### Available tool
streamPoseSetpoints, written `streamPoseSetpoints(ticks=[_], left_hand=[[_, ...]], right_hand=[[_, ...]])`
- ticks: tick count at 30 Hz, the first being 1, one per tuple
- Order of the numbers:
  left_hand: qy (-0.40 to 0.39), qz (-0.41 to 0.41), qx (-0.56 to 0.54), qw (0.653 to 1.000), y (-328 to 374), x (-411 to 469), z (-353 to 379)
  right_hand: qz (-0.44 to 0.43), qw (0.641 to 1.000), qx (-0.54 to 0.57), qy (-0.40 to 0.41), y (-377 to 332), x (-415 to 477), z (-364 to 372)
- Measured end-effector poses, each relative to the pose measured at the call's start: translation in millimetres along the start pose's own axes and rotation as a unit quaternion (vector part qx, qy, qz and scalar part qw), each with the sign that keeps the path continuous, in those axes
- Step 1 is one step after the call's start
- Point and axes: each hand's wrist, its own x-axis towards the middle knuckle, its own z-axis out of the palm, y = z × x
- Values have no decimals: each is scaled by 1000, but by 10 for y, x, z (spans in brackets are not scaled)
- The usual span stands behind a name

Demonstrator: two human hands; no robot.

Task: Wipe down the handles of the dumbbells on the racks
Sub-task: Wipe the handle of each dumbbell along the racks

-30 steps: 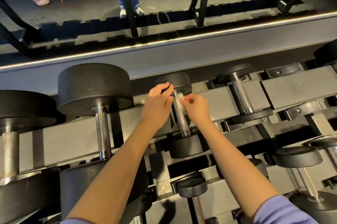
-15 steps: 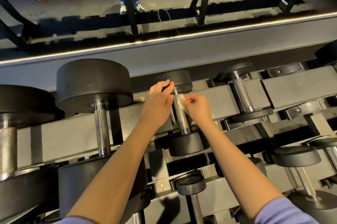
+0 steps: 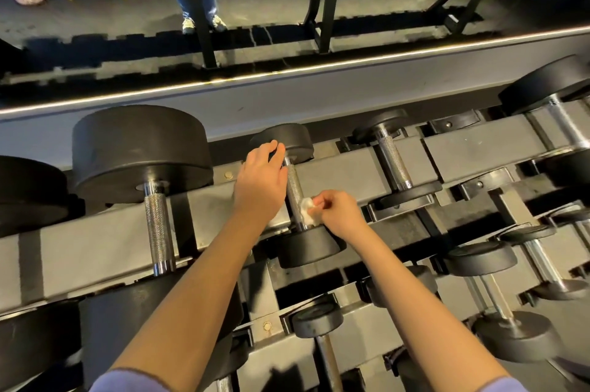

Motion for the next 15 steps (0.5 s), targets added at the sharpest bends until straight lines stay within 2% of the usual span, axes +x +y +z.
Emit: streamPoseSetpoints(ticks=[3, 6, 11, 15], left_hand=[[-36, -30, 50, 998, 87, 33, -4], [-26, -1, 64, 998, 224, 9, 73], [-64, 60, -43, 995, 561, -84, 407], [-126, 52, -49, 989, 852, 93, 661]], right_hand=[[5, 997, 39, 68, 67, -136, -90], [7, 988, 68, 141, 182, -222, -279], [-18, 978, 64, 198, 324, -151, -782], [-43, 966, -11, 255, 494, 78, -1188]])
